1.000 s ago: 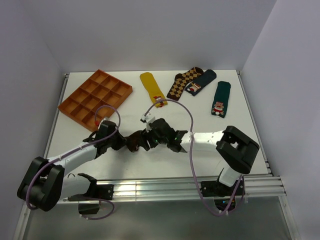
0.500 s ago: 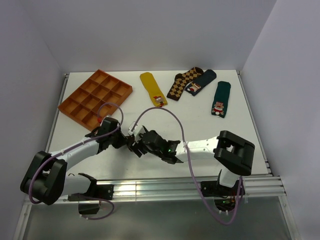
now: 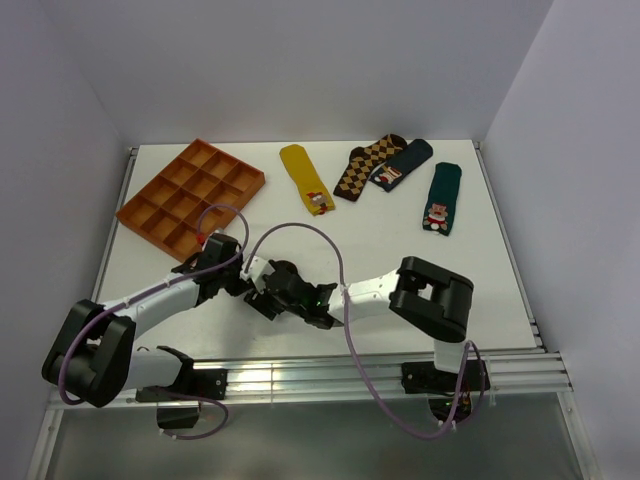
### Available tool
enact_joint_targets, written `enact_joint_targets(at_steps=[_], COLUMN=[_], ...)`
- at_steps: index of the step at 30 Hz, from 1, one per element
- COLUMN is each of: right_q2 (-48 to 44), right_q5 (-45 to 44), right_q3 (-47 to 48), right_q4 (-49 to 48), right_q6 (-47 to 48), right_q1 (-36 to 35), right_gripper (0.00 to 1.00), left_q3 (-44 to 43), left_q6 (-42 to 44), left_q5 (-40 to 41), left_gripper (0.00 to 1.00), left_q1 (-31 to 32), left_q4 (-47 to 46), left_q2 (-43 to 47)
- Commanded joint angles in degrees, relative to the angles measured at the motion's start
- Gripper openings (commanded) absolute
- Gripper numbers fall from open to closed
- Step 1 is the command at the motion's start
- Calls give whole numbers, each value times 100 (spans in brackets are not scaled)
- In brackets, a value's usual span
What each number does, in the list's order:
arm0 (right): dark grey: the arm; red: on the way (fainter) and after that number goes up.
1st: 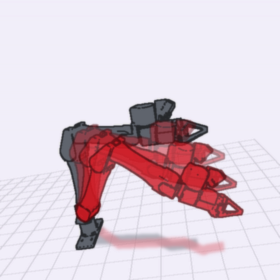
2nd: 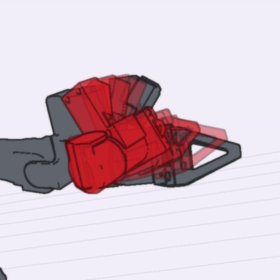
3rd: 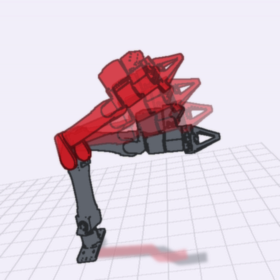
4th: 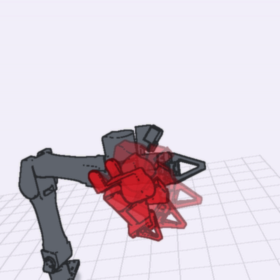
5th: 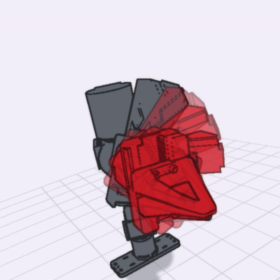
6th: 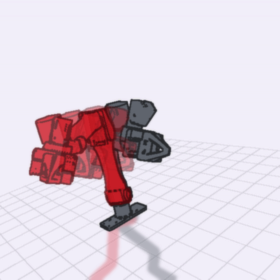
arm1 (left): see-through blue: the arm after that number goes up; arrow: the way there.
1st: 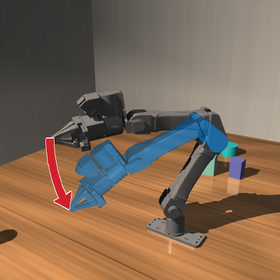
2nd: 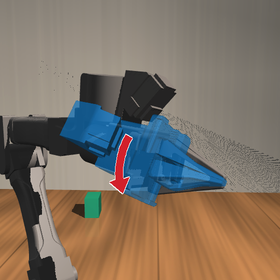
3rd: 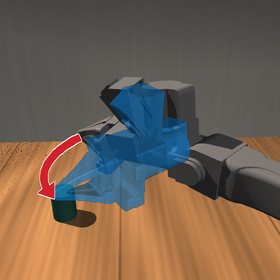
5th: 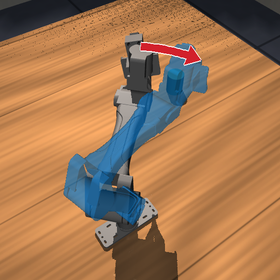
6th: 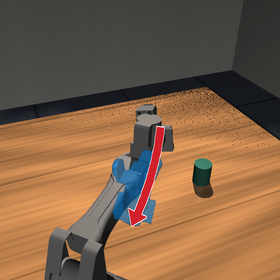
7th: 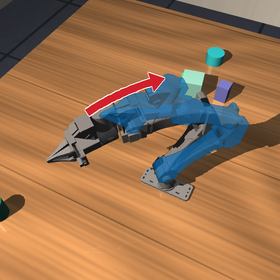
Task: Roll the socks
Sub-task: Roll the sock at the center of the board.
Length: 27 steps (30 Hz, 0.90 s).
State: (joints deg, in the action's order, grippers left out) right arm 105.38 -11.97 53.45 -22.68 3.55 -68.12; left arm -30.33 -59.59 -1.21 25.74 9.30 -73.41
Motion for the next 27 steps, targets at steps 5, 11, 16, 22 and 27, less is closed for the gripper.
enact_joint_targets(at_steps=[5, 11, 16, 22, 27], right_q2=[342, -52, -580, -704, -432], right_q5=[37, -288, -403, -385, -306], right_q3=[25, -89, -45, 139, 236], right_q4=[62, 132, 237, 369, 422], right_q6=[-188, -276, -189, -162, -197], right_q1=[-53, -132, -132, -140, -176], right_gripper=[72, 72, 72, 72, 72], left_q3=[-17, -61, -35, -35, -35], left_q6=[150, 150, 141, 141, 141], left_q5=[174, 174, 69, 69, 51], left_gripper=[0, 0, 0, 0, 0], left_q1=[54, 54, 46, 63, 63], left_q4=[397, 397, 380, 397, 388], left_q2=[-244, -332, -323, -288, -306])
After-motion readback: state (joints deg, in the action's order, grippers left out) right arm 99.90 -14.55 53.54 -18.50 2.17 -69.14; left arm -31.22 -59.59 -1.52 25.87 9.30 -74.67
